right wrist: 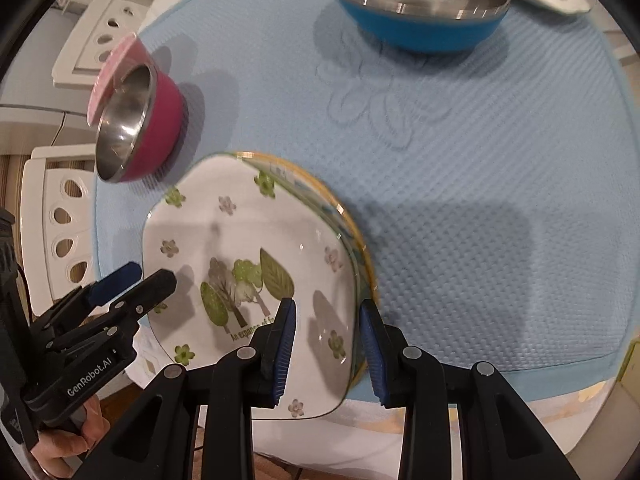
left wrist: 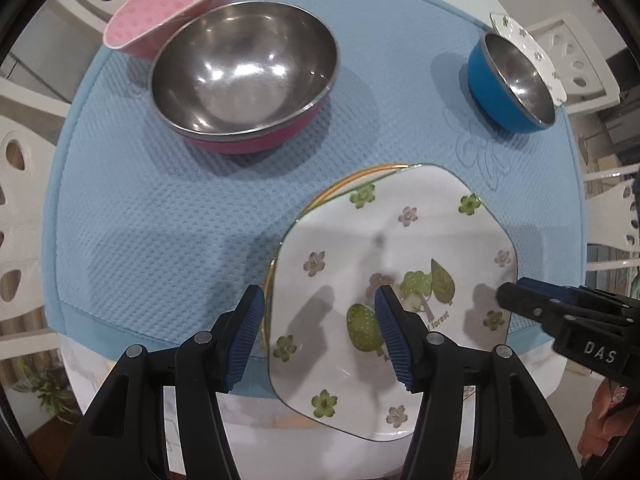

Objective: Organize plates and bowls
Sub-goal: 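Lower the tree-print plate onto the Sunflower plate and open both grippers, then withdraw both grippers and move them to the second hexagonal tree-print plate, then close both grippers on the rim of the second tree-print plate, then lift the second tree-print plate off the mat with both grippers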

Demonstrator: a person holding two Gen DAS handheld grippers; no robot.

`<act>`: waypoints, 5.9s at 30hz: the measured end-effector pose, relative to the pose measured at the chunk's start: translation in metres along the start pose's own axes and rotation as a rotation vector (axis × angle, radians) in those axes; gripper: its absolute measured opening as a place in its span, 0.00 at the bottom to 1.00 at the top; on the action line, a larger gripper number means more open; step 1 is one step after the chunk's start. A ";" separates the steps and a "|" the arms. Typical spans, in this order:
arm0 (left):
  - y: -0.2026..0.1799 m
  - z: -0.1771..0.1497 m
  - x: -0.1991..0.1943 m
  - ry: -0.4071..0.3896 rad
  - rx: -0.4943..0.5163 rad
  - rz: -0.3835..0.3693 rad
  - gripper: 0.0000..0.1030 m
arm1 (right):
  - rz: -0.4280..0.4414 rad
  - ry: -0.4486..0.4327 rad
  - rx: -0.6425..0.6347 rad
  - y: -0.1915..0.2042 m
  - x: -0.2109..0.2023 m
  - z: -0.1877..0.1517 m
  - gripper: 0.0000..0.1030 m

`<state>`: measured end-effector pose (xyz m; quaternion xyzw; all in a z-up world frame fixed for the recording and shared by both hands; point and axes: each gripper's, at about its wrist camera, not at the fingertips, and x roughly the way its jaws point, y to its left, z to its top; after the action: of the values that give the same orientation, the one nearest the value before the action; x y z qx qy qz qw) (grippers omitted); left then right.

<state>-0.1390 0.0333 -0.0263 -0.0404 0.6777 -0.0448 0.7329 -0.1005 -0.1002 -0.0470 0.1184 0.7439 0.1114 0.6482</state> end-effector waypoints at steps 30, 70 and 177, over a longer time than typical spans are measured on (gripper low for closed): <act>0.050 -0.045 -0.046 -0.009 -0.099 -0.014 0.70 | -0.049 0.002 -0.047 0.041 -0.011 -0.030 0.52; -0.216 0.026 -0.045 0.022 -0.188 -0.054 0.70 | -0.009 -0.014 -0.178 -0.202 -0.120 0.104 0.52; -0.174 0.221 -0.015 -0.160 -0.190 -0.048 0.36 | 0.165 -0.164 -0.197 -0.196 -0.145 0.294 0.40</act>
<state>0.0780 -0.1375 0.0272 -0.1293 0.6172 0.0056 0.7761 0.2041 -0.3287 -0.0134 0.1238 0.6617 0.2265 0.7040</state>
